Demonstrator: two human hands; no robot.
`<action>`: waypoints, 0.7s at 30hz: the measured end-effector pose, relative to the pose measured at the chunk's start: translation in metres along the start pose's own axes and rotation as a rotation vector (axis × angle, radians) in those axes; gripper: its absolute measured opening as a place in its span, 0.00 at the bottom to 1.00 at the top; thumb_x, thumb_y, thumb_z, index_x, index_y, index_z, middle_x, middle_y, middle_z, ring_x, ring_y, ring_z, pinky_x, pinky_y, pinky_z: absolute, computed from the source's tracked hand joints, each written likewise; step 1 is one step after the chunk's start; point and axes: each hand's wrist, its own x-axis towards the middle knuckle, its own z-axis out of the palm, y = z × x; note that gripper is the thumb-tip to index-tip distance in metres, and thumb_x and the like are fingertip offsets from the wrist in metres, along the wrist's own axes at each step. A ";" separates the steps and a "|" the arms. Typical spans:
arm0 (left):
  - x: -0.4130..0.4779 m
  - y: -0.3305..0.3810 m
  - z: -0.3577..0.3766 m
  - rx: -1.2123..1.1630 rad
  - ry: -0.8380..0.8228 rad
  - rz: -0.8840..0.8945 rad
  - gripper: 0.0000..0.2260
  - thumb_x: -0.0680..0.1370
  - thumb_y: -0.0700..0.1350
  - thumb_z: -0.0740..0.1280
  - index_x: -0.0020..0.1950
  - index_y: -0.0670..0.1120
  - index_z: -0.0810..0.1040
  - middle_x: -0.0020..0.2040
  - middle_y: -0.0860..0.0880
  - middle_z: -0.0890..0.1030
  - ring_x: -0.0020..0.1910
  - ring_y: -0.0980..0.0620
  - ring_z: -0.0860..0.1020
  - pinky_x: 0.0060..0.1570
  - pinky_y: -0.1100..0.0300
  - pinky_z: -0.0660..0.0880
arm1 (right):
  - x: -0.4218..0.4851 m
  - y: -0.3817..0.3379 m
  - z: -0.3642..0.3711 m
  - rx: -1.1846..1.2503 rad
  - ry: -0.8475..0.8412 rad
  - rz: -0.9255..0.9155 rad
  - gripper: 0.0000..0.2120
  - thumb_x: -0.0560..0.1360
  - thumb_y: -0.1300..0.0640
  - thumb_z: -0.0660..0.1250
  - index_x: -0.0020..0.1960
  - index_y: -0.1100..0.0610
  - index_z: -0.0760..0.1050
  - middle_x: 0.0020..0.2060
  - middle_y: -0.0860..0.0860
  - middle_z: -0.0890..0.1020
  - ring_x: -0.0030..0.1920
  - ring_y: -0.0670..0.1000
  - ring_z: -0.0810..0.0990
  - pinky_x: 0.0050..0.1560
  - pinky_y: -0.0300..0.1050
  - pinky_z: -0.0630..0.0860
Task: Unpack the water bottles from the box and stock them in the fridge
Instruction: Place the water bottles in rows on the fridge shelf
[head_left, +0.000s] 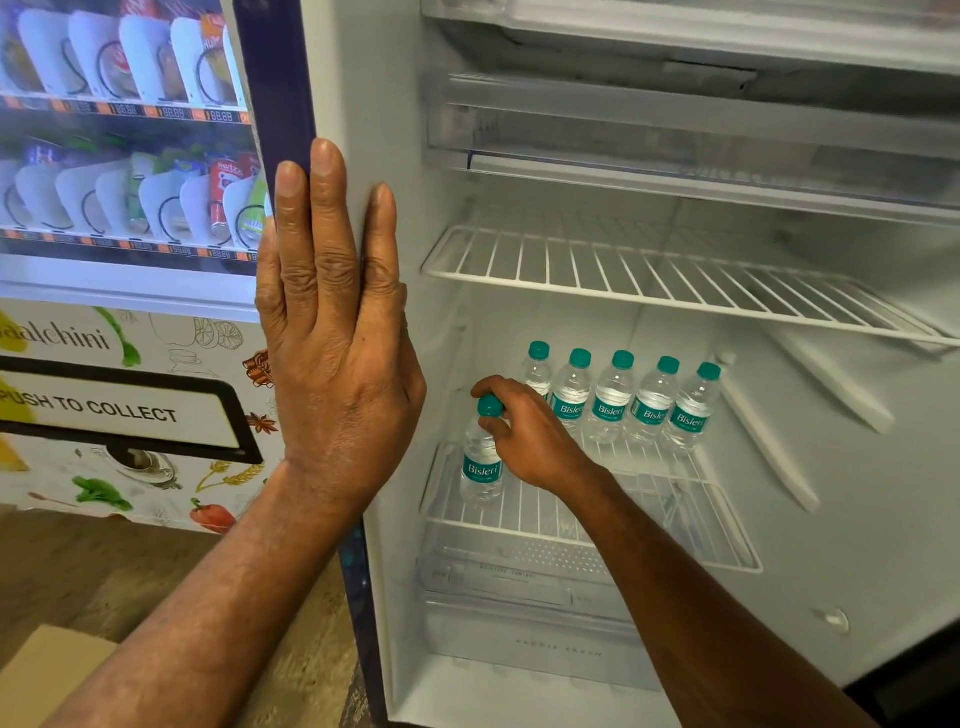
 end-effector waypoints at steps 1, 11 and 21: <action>0.000 0.000 0.000 -0.003 0.000 0.000 0.24 0.82 0.30 0.64 0.79 0.35 0.66 0.77 0.27 0.63 0.78 0.30 0.57 0.76 0.34 0.61 | 0.000 0.000 0.000 0.003 0.002 0.002 0.16 0.79 0.60 0.66 0.66 0.53 0.71 0.65 0.51 0.76 0.63 0.52 0.76 0.64 0.43 0.73; 0.000 0.000 0.000 -0.015 -0.004 -0.002 0.24 0.82 0.30 0.63 0.79 0.34 0.66 0.77 0.27 0.62 0.78 0.30 0.57 0.77 0.34 0.60 | -0.003 0.008 -0.004 0.082 -0.013 0.041 0.18 0.80 0.57 0.65 0.69 0.50 0.68 0.67 0.51 0.75 0.65 0.52 0.75 0.63 0.45 0.74; 0.000 0.001 0.000 -0.009 -0.003 -0.006 0.23 0.84 0.32 0.62 0.79 0.35 0.65 0.77 0.27 0.63 0.78 0.29 0.58 0.78 0.37 0.58 | -0.010 0.012 -0.004 0.170 -0.028 0.059 0.20 0.80 0.55 0.65 0.71 0.49 0.66 0.68 0.50 0.74 0.65 0.52 0.75 0.64 0.47 0.75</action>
